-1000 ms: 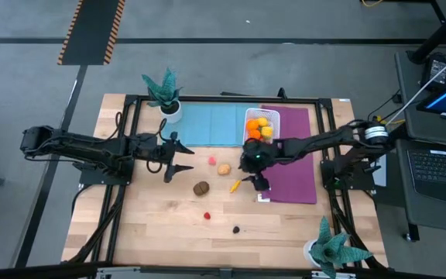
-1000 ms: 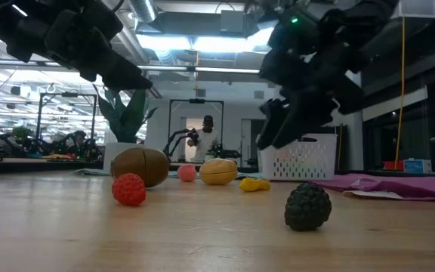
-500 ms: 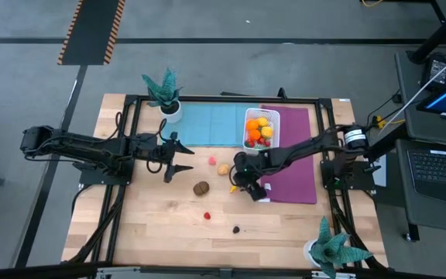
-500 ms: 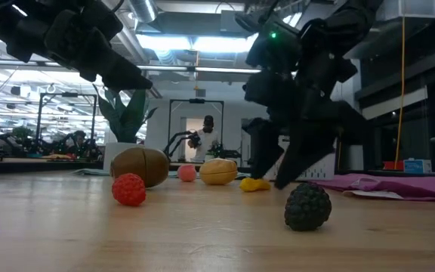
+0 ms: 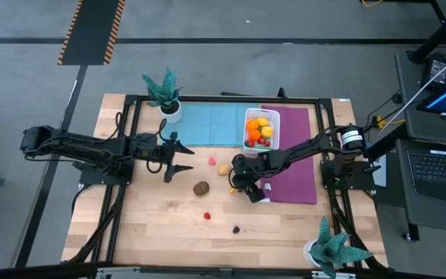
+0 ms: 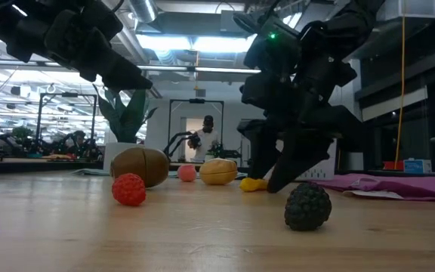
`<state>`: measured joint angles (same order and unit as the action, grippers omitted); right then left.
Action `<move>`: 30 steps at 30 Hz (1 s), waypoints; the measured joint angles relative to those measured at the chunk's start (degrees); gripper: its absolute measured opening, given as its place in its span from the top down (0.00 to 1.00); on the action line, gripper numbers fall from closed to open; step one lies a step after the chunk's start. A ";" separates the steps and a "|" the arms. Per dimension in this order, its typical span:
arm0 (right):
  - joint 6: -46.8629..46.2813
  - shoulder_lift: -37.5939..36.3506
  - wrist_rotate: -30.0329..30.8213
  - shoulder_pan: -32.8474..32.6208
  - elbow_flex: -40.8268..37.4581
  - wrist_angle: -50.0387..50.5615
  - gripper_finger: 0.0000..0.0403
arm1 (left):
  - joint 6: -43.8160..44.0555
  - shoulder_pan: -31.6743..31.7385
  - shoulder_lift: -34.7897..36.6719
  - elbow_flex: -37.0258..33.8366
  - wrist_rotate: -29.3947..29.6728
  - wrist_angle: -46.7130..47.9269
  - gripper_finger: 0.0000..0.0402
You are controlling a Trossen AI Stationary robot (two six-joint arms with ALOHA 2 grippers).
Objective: Pick and placing Produce into tupperware
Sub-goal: Put the yellow corn into the white container
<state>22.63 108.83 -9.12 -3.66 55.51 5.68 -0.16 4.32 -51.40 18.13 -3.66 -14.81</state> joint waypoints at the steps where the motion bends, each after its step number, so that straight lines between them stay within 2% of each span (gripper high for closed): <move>1: 0.00 0.04 -0.03 0.00 0.00 -0.18 0.51 | 0.00 0.00 0.00 0.00 0.00 0.00 0.35; 23: -0.18 0.25 -0.84 0.11 -0.07 -2.22 0.89 | 0.01 0.00 0.00 -0.02 0.00 0.00 0.35; 27: -4.47 -0.10 -0.94 0.96 -0.06 -2.83 0.97 | 0.01 0.00 0.00 -0.08 0.00 -0.02 0.35; 30: -7.20 -0.83 -1.30 2.29 0.11 -2.07 0.97 | 0.02 0.00 0.00 -0.09 0.02 -0.02 0.35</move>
<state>15.43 108.00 -10.42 -1.37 55.62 3.61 -0.14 4.32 -51.40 18.04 -3.65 -14.83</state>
